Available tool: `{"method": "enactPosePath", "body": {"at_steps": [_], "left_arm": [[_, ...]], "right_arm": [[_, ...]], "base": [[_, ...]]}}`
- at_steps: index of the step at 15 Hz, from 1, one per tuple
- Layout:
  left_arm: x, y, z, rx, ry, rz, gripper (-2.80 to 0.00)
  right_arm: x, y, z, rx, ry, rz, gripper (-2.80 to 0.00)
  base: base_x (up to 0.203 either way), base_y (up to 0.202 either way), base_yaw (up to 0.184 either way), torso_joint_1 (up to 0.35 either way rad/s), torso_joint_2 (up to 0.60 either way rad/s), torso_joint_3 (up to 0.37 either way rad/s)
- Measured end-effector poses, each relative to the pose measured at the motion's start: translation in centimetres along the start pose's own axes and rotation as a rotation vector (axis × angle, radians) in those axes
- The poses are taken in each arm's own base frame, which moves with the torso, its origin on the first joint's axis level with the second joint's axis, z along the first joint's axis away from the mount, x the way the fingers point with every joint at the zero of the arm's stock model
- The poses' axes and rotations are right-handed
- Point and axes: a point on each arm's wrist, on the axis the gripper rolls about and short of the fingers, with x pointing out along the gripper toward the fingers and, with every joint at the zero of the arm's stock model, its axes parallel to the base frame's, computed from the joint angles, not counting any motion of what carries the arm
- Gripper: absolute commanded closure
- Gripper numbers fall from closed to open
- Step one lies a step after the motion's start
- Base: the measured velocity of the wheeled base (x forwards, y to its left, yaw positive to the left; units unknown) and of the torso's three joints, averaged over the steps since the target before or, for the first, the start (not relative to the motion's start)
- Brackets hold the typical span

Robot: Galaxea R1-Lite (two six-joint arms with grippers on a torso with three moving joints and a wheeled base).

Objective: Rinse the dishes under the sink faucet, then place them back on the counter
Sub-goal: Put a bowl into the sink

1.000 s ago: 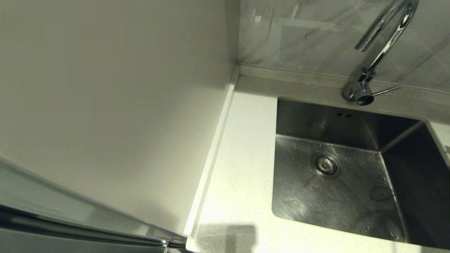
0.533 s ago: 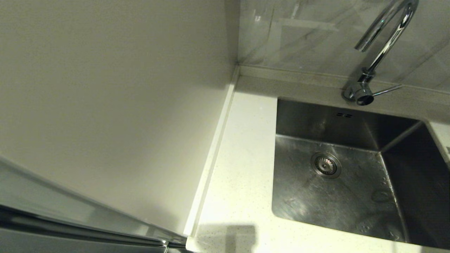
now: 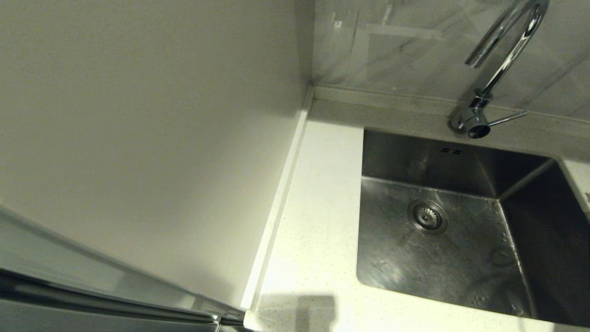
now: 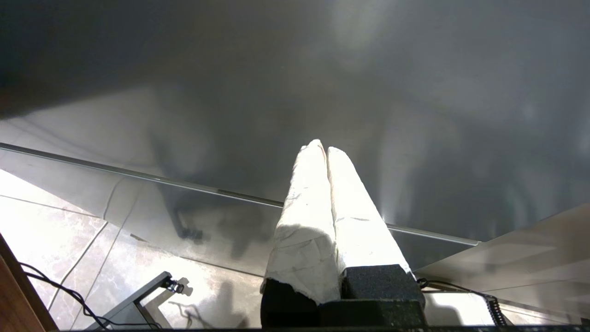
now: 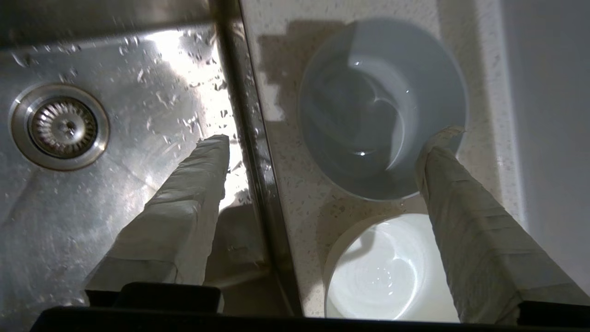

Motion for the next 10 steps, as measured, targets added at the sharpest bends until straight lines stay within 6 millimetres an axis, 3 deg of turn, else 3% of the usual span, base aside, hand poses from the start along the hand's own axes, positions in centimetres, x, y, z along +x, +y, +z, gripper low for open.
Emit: {"method": "enactPosePath", "body": {"at_steps": [5,10], "left_arm": [[0.0,0.0,0.0,0.0,0.0,0.0,0.0],[0.0,0.0,0.0,0.0,0.0,0.0,0.0]], "right_arm": [[3.0,-0.7,-0.9,0.002,0.067,0.018,-2.8],[5.4,-0.1,-1.5,-0.003,0.117,0.054,-2.8]], "base": [[0.0,0.0,0.0,0.0,0.0,0.0],[0.0,0.0,0.0,0.0,0.0,0.0]]}}
